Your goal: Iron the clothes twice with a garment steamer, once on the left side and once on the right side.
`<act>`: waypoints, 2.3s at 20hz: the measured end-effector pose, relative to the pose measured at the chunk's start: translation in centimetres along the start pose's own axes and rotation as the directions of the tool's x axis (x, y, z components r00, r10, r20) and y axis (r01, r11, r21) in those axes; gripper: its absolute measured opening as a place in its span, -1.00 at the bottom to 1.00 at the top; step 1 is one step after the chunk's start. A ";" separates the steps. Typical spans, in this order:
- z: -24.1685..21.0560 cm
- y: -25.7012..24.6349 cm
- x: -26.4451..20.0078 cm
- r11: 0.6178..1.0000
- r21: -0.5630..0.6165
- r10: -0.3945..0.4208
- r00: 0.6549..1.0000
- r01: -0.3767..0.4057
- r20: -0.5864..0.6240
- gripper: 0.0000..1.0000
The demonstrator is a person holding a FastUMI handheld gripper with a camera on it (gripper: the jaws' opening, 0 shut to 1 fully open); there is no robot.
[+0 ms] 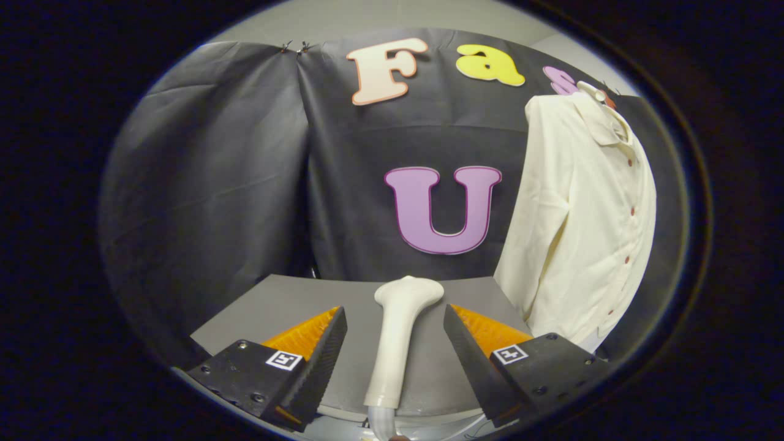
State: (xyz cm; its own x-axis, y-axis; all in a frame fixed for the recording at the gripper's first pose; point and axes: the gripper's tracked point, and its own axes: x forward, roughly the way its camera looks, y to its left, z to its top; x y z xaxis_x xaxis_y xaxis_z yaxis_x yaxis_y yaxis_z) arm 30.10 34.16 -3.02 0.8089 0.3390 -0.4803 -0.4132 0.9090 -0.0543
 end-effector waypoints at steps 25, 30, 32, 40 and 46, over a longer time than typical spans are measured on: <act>-2.5 3.7 2.7 0.990 0.015 0.144 0.980 -0.143 -0.139 -0.27; -0.3 1.8 0.0 0.990 0.022 0.141 0.990 -0.142 0.015 -0.31; 0.6 -0.3 -1.1 0.989 0.074 0.125 0.990 -0.130 0.070 -0.31; 7.2 -10.6 -6.0 0.996 0.070 0.042 0.961 -0.064 0.275 -0.30; 9.1 -18.6 -7.1 0.998 0.057 -0.049 0.945 0.032 0.322 -0.27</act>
State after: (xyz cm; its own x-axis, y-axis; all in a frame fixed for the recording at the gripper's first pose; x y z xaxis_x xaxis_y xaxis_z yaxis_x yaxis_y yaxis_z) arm 35.77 17.06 9.35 0.9196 0.3545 -0.1693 -0.3627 0.9317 -0.0193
